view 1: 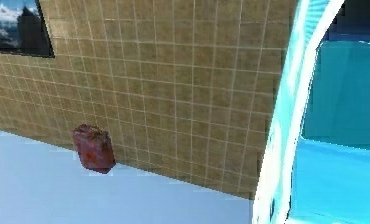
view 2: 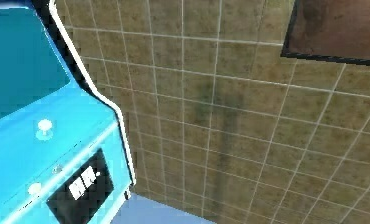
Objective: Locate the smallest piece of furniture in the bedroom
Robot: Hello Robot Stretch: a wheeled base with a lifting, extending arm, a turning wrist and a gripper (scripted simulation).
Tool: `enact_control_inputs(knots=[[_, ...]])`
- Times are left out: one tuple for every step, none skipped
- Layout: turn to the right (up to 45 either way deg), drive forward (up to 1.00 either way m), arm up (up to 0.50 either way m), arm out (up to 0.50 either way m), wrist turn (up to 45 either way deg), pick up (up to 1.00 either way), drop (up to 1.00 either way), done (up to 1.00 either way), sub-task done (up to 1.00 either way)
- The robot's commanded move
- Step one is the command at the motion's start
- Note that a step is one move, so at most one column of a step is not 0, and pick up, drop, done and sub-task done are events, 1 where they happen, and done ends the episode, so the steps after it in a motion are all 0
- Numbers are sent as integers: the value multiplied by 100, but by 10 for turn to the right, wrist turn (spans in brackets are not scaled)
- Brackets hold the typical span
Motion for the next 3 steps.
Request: enact_control_inputs(knots=[[-300, 0, 0, 0, 0, 0, 0, 0, 0], [0, 75, 0, 0, 0, 0, 0, 0, 0], [-390, 0, 0, 0, 0, 0, 0, 0, 0]])
